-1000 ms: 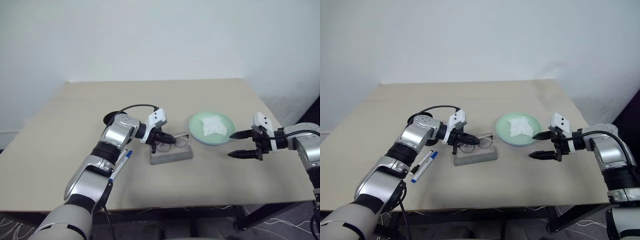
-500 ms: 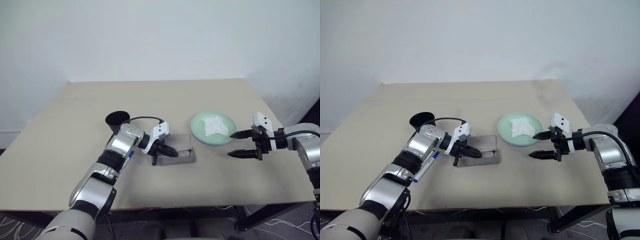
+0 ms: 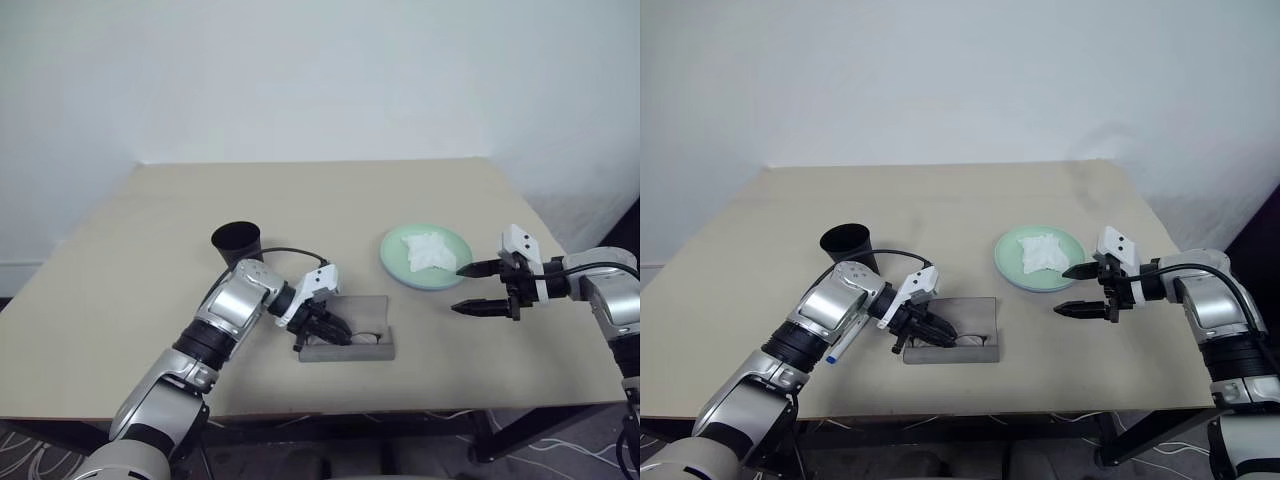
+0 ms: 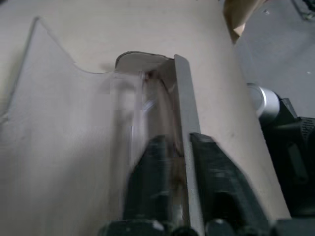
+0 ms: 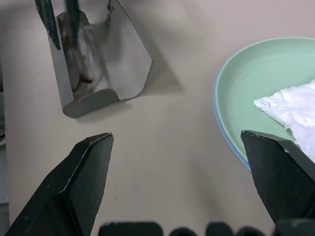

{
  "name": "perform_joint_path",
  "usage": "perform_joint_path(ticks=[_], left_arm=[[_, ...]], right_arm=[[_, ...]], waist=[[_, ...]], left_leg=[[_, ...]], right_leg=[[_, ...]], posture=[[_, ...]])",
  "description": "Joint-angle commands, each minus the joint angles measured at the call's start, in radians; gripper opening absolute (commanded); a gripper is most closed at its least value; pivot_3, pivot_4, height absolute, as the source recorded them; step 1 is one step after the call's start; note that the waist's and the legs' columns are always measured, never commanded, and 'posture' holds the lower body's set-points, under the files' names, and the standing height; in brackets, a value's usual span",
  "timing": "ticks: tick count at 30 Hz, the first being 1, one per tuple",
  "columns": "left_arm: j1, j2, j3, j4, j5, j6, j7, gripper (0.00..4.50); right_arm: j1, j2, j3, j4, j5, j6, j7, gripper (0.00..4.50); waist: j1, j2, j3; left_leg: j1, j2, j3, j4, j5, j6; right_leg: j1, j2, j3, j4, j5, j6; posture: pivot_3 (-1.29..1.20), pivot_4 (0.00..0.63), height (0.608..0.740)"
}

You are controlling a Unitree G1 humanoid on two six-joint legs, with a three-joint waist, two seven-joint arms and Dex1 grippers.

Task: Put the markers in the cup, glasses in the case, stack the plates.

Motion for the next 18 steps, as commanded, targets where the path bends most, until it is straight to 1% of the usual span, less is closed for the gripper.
perform_joint_path(ticks=[1,5,10,12,13,16,18], left_arm=[[-0.04,-0.017,0.04,-0.028,-0.023,-0.018,0.044,2.11],[-0.101,-0.041,0.124,-0.085,-0.087,0.006,0.098,3.48],[-0.131,-0.063,0.206,-0.185,-0.181,0.084,0.158,3.48],[-0.151,-0.077,0.231,-0.138,-0.158,0.055,0.235,3.1],[-0.163,-0.082,0.236,-0.083,-0.132,0.026,0.28,2.86],[-0.191,-0.096,0.237,0.069,-0.07,-0.048,0.398,1.84],[-0.189,-0.103,0.222,0.112,-0.044,-0.078,0.434,1.13]], right_arm=[[-0.031,0.0,-0.016,0.0,0.003,-0.014,-0.003,4.5],[-0.03,0.001,-0.016,0.002,0.005,-0.016,-0.001,4.5],[-0.035,0.003,-0.016,0.008,0.004,-0.018,-0.002,4.5],[-0.038,0.004,-0.015,0.013,0.003,-0.019,-0.003,4.5],[-0.038,0.005,-0.016,0.014,0.005,-0.018,-0.002,4.5],[-0.039,0.006,-0.019,0.015,0.008,-0.012,-0.001,4.5],[-0.04,0.006,-0.02,0.016,0.008,-0.011,-0.001,4.5]], waist=[[0.0,0.0,0.0],[0.0,0.0,0.0],[-0.001,0.0,0.0],[-0.001,0.0,0.0],[0.0,0.0,0.0],[0.0,0.0,0.0],[0.0,0.0,0.0]], left_leg=[[0.0,0.0,0.0,0.0,0.0,0.0],[0.0,0.0,0.0,0.001,0.0,0.001],[-0.001,0.0,0.0,0.0,0.0,0.001],[0.0,0.0,0.0,-0.001,0.0,0.001],[0.0,-0.001,0.0,-0.001,0.0,0.001],[0.0,-0.001,0.0,0.0,0.001,0.001],[0.0,0.0,-0.001,0.0,0.001,0.001]], right_leg=[[0.0,0.0,0.0,0.0,0.0,0.0],[-0.001,0.0,0.0,0.0,0.0,0.0],[0.001,0.0,0.001,0.0,0.0,0.0],[0.001,0.0,0.001,0.0,0.0,0.0],[0.001,0.0,0.001,0.0,0.0,0.0],[0.002,0.002,0.003,0.001,0.0,0.0],[0.002,0.008,0.009,0.001,0.0,0.0]], posture=[[0.0,0.0,0.735],[0.0,0.0,0.735],[0.0,0.0,0.735],[0.0,0.0,0.735],[0.0,0.0,0.735],[0.0,0.0,0.735],[0.0,0.0,0.735]])
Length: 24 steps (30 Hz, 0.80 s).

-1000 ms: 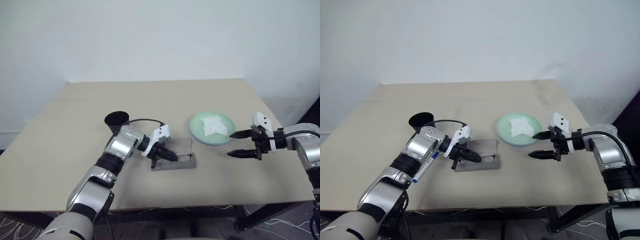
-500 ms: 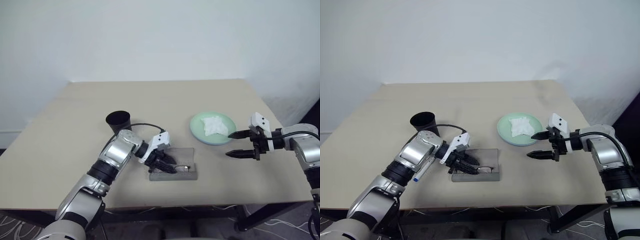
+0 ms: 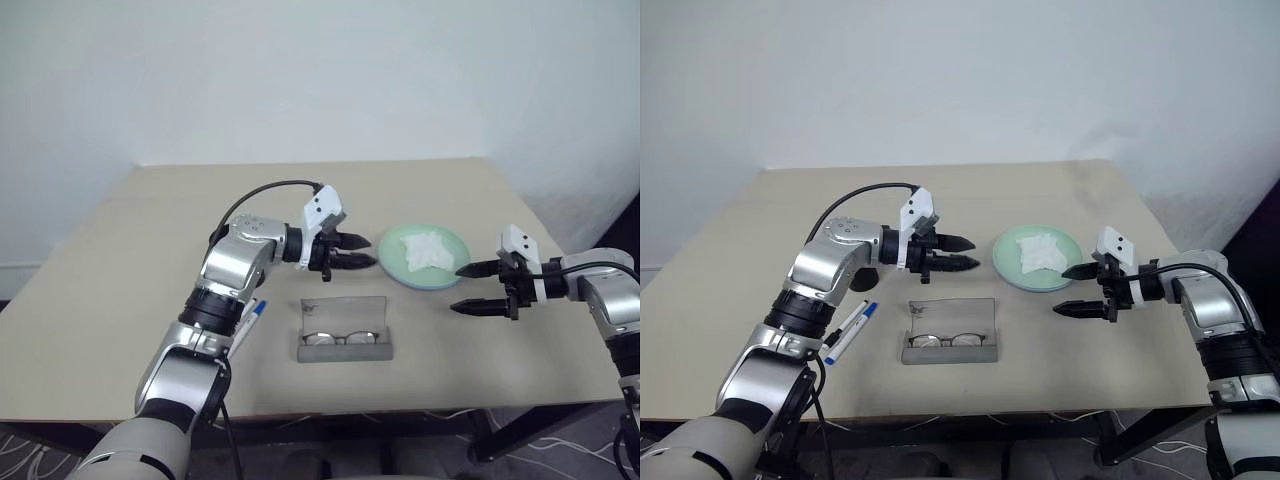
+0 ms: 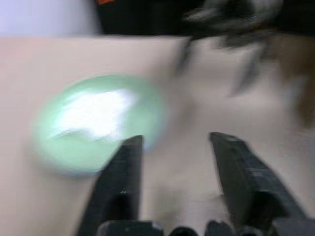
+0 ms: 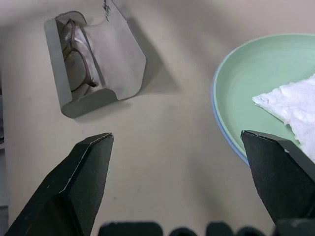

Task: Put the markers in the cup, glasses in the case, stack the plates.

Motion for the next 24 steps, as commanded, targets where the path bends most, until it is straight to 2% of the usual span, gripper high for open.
perform_joint_path(ticks=[1,3,8,13,24], left_arm=[[-0.021,-0.013,-0.004,0.069,0.052,-0.07,0.079,0.77],[-0.014,-0.017,-0.018,0.085,0.069,-0.085,0.089,0.02],[0.063,0.01,-0.109,0.033,0.129,-0.128,0.049,0.02],[0.142,0.058,-0.162,-0.074,0.123,-0.104,-0.045,0.02],[0.239,0.114,-0.185,-0.236,0.098,-0.043,-0.125,0.02]], right_arm=[[-0.032,-0.005,-0.02,-0.01,0.008,-0.005,0.0,4.5],[-0.033,-0.005,-0.02,-0.009,0.008,-0.005,0.001,4.5],[-0.033,-0.006,-0.02,-0.011,0.009,-0.001,0.002,4.5],[-0.031,-0.006,-0.021,-0.016,0.011,0.005,0.001,4.5],[-0.024,-0.005,-0.021,-0.019,0.012,0.005,-0.002,4.5]], waist=[[0.0,0.0,0.0],[0.0,0.0,0.0],[-0.001,0.001,0.0],[0.0,0.0,0.0],[-0.001,0.001,-0.001]], left_leg=[[0.0,0.0,0.0,0.0,0.0,0.0],[0.0,0.0,0.0,0.0,0.0,0.0],[-0.001,-0.002,0.002,0.0,0.0,0.0],[-0.001,-0.003,0.001,0.0,0.0,0.0],[0.0,-0.002,0.002,0.0,0.0,0.0]], right_leg=[[0.0,0.003,0.004,0.0,0.0,0.0],[-0.001,0.006,0.009,0.0,0.0,0.0],[-0.001,0.006,0.016,0.0,0.0,0.0],[-0.001,0.006,0.016,0.0,0.0,0.0],[-0.001,0.006,0.016,0.0,0.0,0.0]], posture=[[0.0,0.0,0.735],[0.0,0.0,0.735],[0.0,0.0,0.735],[0.0,0.0,0.735],[0.0,0.0,0.735]])
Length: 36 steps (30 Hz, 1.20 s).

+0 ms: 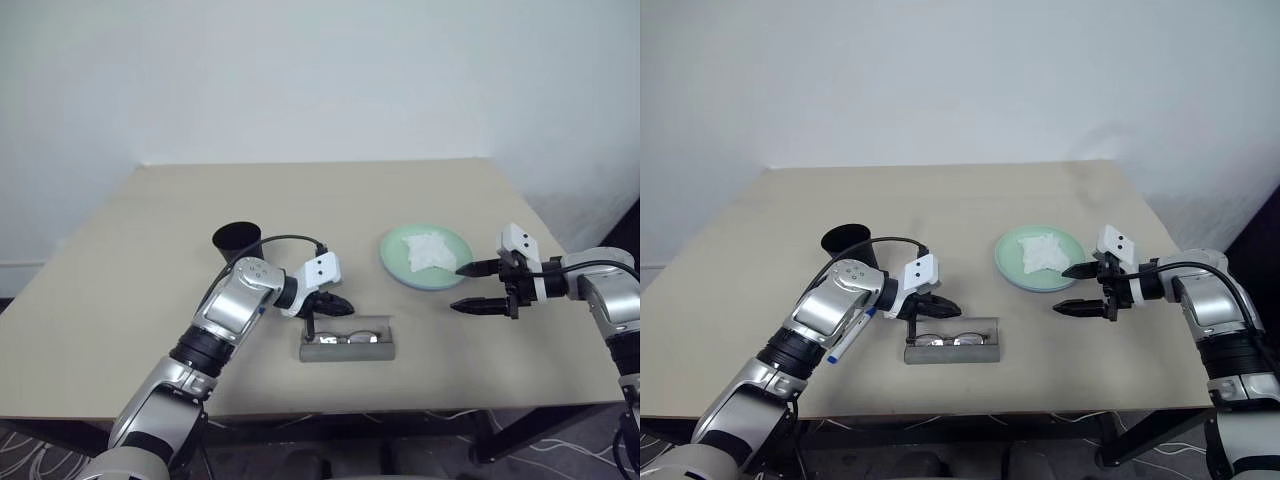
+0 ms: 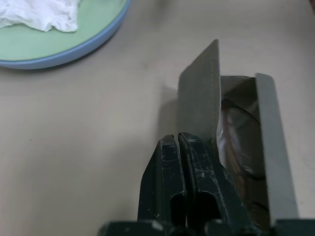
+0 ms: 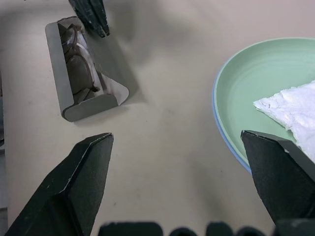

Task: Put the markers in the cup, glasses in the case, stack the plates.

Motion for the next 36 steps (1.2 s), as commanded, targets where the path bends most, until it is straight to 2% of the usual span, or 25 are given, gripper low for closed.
perform_joint_path(ticks=[1,12,18,24,28,31,36], left_arm=[[0.021,0.012,-0.013,-0.072,-0.018,0.016,-0.017,0.02],[0.081,0.045,-0.008,-0.119,-0.009,0.019,0.006,0.02],[0.053,0.04,0.078,-0.114,0.013,0.045,0.157,0.02],[0.135,0.095,0.134,-0.326,-0.019,0.14,0.221,0.02],[0.15,0.089,0.196,-0.481,-0.024,0.384,0.34,0.02],[0.141,0.111,0.194,-0.555,0.019,0.55,0.43,0.02],[0.123,0.146,0.187,-0.635,0.015,0.817,0.522,0.02]], right_arm=[[-0.018,-0.006,-0.021,-0.022,0.011,-0.003,0.0,4.5],[-0.027,-0.006,-0.014,-0.014,0.005,-0.004,0.005,4.5],[-0.032,-0.004,-0.009,-0.014,0.003,-0.003,0.01,4.5],[-0.055,0.012,0.008,-0.012,0.002,0.001,0.013,4.5],[-0.072,0.02,0.018,0.004,-0.003,-0.006,0.019,4.5],[-0.086,0.03,0.028,0.02,-0.008,-0.013,0.025,4.5],[-0.111,0.045,0.043,0.051,-0.021,-0.027,0.042,4.5]], waist=[[-0.001,0.0,0.0],[0.0,0.0,0.0],[0.0,0.0,0.0],[-0.001,0.0,0.0],[0.001,0.0,0.0],[0.0,0.0,0.0],[-0.001,-0.001,0.0]], left_leg=[[0.0,0.0,0.0,0.0,0.0,0.0],[0.0,0.001,0.0,0.0,0.0,0.0],[0.0,0.001,0.0,0.0,0.0,0.0],[0.001,0.003,0.001,0.0,0.0,0.0],[0.001,0.004,-0.001,0.0,0.0,0.0],[0.001,0.004,0.0,0.0,0.0,0.0],[0.001,0.002,0.0,0.0,0.0,0.0]], right_leg=[[0.0,0.0,0.0,0.0,0.0,0.0],[0.0,0.0,0.0,0.0,0.0,0.0],[0.0,0.0,0.0,0.0,0.0,0.0],[0.0,0.0,-0.001,0.0,0.0,0.0],[-0.001,0.0,0.0,0.0,0.0,0.0],[0.0,0.0,0.0,0.0,0.0,0.0],[0.0,0.0,-0.001,0.0,0.0,0.0]], posture=[[0.0,0.0,0.735],[0.0,0.0,0.735],[0.0,0.0,0.735],[0.0,0.0,0.735],[0.0,0.0,0.735],[0.0,0.0,0.735],[0.0,0.0,0.735]])
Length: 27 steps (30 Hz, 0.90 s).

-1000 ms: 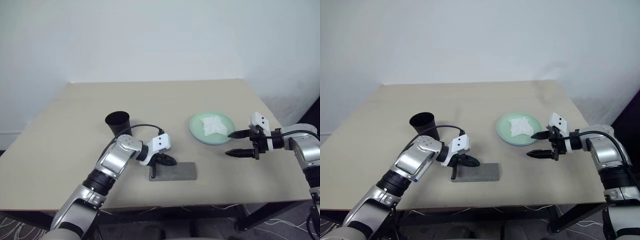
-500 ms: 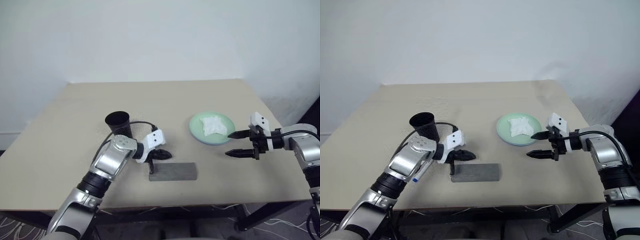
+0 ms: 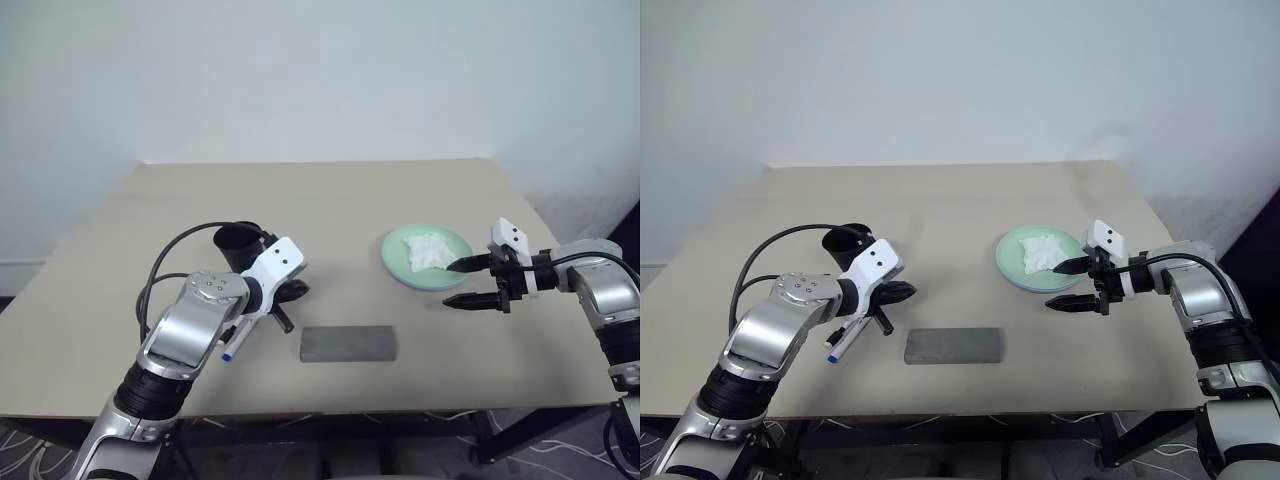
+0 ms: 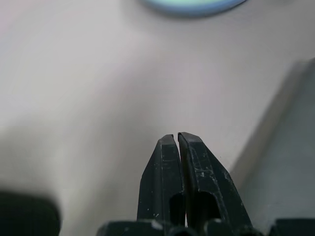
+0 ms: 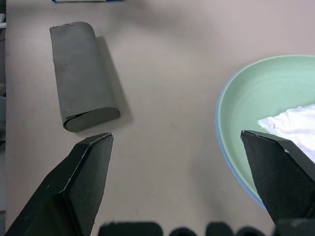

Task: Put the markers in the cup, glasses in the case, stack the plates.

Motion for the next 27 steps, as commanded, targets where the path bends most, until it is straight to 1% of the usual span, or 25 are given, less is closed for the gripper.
perform_joint_path(ticks=[1,5,7,8,14,19,27], left_arm=[[-0.047,0.028,0.016,-0.08,-0.003,0.179,0.063,0.02],[-0.067,0.051,0.015,-0.092,-0.029,0.301,0.099,0.02],[-0.074,0.066,0.008,-0.092,-0.042,0.337,0.114,0.39],[-0.076,0.07,0.008,-0.093,-0.052,0.351,0.118,0.6],[-0.103,0.062,0.017,-0.061,-0.066,0.408,0.195,2.68],[-0.123,0.056,0.023,-0.034,-0.097,0.442,0.226,2.68],[-0.107,0.052,0.027,0.04,-0.13,0.459,0.27,2.68]], right_arm=[[-0.049,0.011,0.001,0.014,-0.005,-0.023,0.017,4.5],[-0.067,0.022,0.014,0.04,-0.014,-0.037,0.03,4.5],[-0.075,0.027,0.018,0.051,-0.019,-0.044,0.037,4.5],[-0.078,0.029,0.019,0.056,-0.022,-0.047,0.04,4.5],[-0.091,0.036,0.023,0.074,-0.032,-0.059,0.053,4.5],[-0.087,0.038,0.02,0.069,-0.036,-0.059,0.058,4.5],[-0.075,0.034,0.011,0.06,-0.034,-0.058,0.057,4.5]], waist=[[0.0,0.0,0.0],[0.0,0.0,0.0],[-0.001,0.0,0.0],[-0.001,0.0,0.0],[0.0,-0.001,0.0],[0.0,0.0,0.0],[0.0,-0.001,0.0]], left_leg=[[0.0,0.0,0.0,0.0,0.0,0.0],[0.0,0.0,0.0,0.0,0.0,0.0],[0.0,0.0,0.0,0.0,0.0,0.0],[0.0,0.0,0.0,0.0,0.0,0.0],[0.0,0.0,0.0,0.0,0.0,0.0],[0.0,-0.001,0.0,0.0,0.0,-0.001],[0.0,-0.001,-0.001,-0.001,0.0,-0.001]], right_leg=[[0.0,0.0,0.0,0.0,0.0,0.0],[0.0,0.001,0.0,0.0,0.0,0.0],[0.0,0.001,0.0,0.0,0.0,0.0],[0.0,0.001,0.0,0.0,0.0,0.0],[0.0,0.0,0.0,0.0,0.0,0.0],[0.0,0.0,0.0,0.0,0.0,0.0],[0.0,0.0,0.0,0.001,0.0,0.0]], posture=[[0.0,0.0,0.735],[0.0,0.0,0.735],[0.0,0.0,0.735],[0.0,0.0,0.735],[0.0,0.0,0.735],[0.0,0.0,0.735],[0.0,0.0,0.735]])
